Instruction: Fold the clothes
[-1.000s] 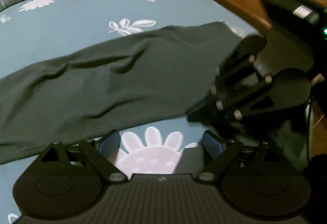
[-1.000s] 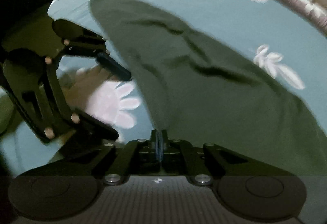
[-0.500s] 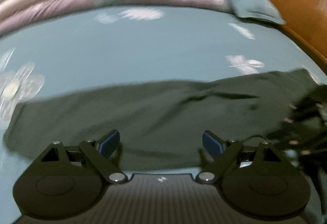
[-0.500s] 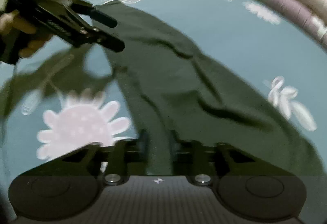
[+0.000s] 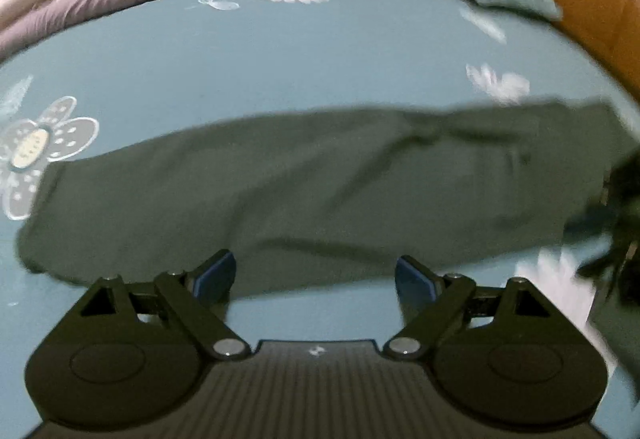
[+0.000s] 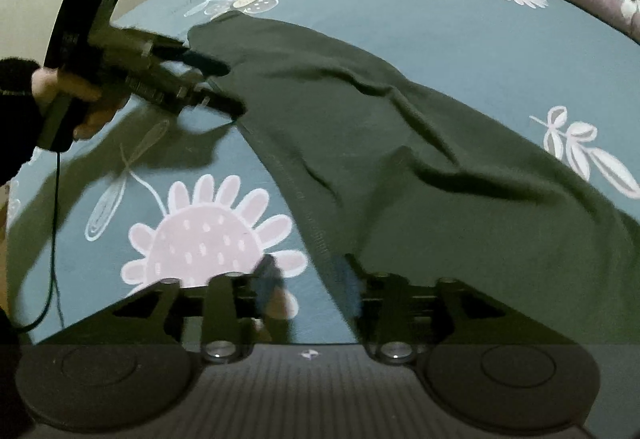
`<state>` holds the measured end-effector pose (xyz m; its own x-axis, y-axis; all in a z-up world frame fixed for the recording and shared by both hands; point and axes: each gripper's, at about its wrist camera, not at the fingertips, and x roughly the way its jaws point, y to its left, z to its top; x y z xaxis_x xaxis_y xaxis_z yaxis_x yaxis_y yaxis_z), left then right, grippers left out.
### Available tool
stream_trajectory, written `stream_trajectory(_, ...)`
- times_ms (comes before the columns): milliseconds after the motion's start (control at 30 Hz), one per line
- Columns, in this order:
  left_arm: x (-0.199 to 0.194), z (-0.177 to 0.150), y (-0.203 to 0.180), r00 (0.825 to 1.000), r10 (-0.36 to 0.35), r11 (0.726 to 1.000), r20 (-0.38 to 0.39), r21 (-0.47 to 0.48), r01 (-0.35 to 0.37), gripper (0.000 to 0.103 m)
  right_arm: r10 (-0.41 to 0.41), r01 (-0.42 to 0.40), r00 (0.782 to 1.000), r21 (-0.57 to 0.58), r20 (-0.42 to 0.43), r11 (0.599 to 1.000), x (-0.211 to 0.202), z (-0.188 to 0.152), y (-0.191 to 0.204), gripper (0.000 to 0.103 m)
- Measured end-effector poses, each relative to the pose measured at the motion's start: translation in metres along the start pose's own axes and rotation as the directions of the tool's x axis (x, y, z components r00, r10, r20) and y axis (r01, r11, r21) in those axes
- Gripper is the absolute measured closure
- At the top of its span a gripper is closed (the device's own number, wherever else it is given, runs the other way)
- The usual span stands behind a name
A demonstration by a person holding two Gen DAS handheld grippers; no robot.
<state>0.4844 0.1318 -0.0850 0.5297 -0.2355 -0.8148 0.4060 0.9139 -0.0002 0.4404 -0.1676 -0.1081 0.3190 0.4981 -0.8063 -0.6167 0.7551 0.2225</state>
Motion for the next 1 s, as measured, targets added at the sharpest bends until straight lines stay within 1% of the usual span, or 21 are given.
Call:
stream_trajectory(33,-0.003,-0.002,-0.002,1.000,0.012,1.000,-0.017,0.023,-0.012,0.015,0.007,-0.007,1.000,0.006,0.006,1.000,-0.001,-0.001,0.000,0.049)
stream_trajectory(67,-0.007,0.001,-0.003,1.000,0.004,1.000,-0.009,0.021,-0.003,0.016,0.015,-0.015,1.000,0.014,0.013,1.000,-0.002,-0.002,-0.001,0.047)
stream_trajectory(133,-0.014,0.008,-0.004,1.000,-0.024,1.000,0.018,0.006,0.024,0.016,0.029,-0.030,0.999,0.033,0.022,0.999,-0.001,-0.002,-0.002,0.041)
stream_trajectory(200,-0.019,0.016,-0.009,0.996,-0.065,0.998,0.061,0.004,0.065,0.016,0.035,-0.037,0.999,0.047,0.027,0.998,-0.001,-0.001,-0.003,0.040)
stream_trajectory(233,-0.015,0.019,-0.013,0.994,-0.085,0.996,0.063,0.010,0.085,0.016,0.035,-0.037,0.999,0.051,0.028,0.998,0.000,-0.001,-0.003,0.039)
stream_trajectory(333,0.001,0.026,-0.029,0.990,-0.136,0.990,0.041,0.025,0.135,0.016,0.034,-0.036,0.999,0.066,0.032,0.997,0.000,0.000,-0.004,0.039)
stream_trajectory(400,0.010,0.019,-0.031,0.992,-0.128,0.992,-0.012,0.006,0.128,0.017,0.020,-0.023,0.999,0.086,0.035,0.996,-0.002,-0.001,-0.005,0.039)
stream_trajectory(433,0.007,0.012,-0.030,0.992,-0.128,0.992,-0.010,0.004,0.128,0.015,0.011,-0.015,0.999,0.098,0.037,0.995,-0.003,-0.001,-0.005,0.038)
stream_trajectory(467,0.002,0.005,-0.029,0.991,-0.131,0.991,-0.025,-0.013,0.131,0.015,-0.004,0.000,0.999,0.108,0.039,0.994,-0.005,-0.002,-0.006,0.036)
stream_trajectory(500,-0.003,-0.001,-0.028,0.991,-0.131,0.991,-0.035,-0.021,0.130,0.015,-0.030,0.025,0.999,0.115,0.044,0.993,-0.008,-0.002,-0.008,0.031)
stream_trajectory(567,-0.012,-0.007,-0.026,0.989,-0.129,0.992,-0.066,-0.016,0.128,0.015,-0.081,0.074,0.995,0.131,0.052,0.989,-0.014,-0.004,-0.012,0.026)
stream_trajectory(600,-0.016,-0.004,-0.026,0.990,-0.135,0.991,-0.051,-0.021,0.134,0.016,-0.107,0.099,0.993,0.139,0.056,0.985,-0.017,-0.005,-0.013,0.025)
stream_trajectory(633,-0.020,0.000,-0.026,0.990,-0.142,0.990,-0.026,-0.028,0.141,0.016,-0.133,0.123,0.989,0.147,0.059,0.981,-0.019,-0.006,-0.015,0.022)
stream_trajectory(700,-0.027,0.010,-0.026,0.987,-0.156,0.987,0.024,-0.042,0.157,0.016,-0.203,0.186,0.977,0.193,0.070,0.963,-0.024,-0.007,-0.023,0.019)
stream_trajectory(767,-0.028,0.025,-0.030,0.976,-0.192,0.980,0.097,-0.041,0.197,0.016,-0.287,0.266,0.956,0.239,0.057,0.934,-0.022,-0.009,-0.033,0.018)
stream_trajectory(833,-0.019,0.039,-0.039,0.969,-0.211,0.976,0.129,-0.019,0.215,0.016,-0.341,0.320,0.939,0.254,0.041,0.913,-0.018,-0.011,-0.037,0.018)
stream_trajectory(867,-0.012,0.044,-0.045,0.965,-0.227,0.973,0.134,-0.005,0.230,0.016,-0.360,0.340,0.932,0.255,0.034,0.905,-0.015,-0.012,-0.038,0.014)
stream_trajectory(900,-0.003,0.047,-0.052,0.961,-0.241,0.970,0.133,0.007,0.242,0.016,-0.374,0.355,0.927,0.253,0.028,0.900,-0.013,-0.013,-0.037,0.012)
stream_trajectory(933,0.006,0.048,-0.059,0.960,-0.253,0.967,0.118,0.016,0.252,0.016,-0.381,0.364,0.924,0.245,0.024,0.899,-0.011,-0.014,-0.034,0.006)
stream_trajectory(967,0.015,0.047,-0.064,0.963,-0.254,0.967,0.093,0.022,0.253,0.016,-0.389,0.373,0.921,0.237,0.021,0.897,-0.008,-0.015,-0.030,0.003)
stream_trajectory(1000,0.023,0.041,-0.068,0.968,-0.246,0.969,0.050,0.014,0.246,0.016,-0.396,0.382,0.918,0.229,0.017,0.896,-0.006,-0.017,-0.027,0.001)
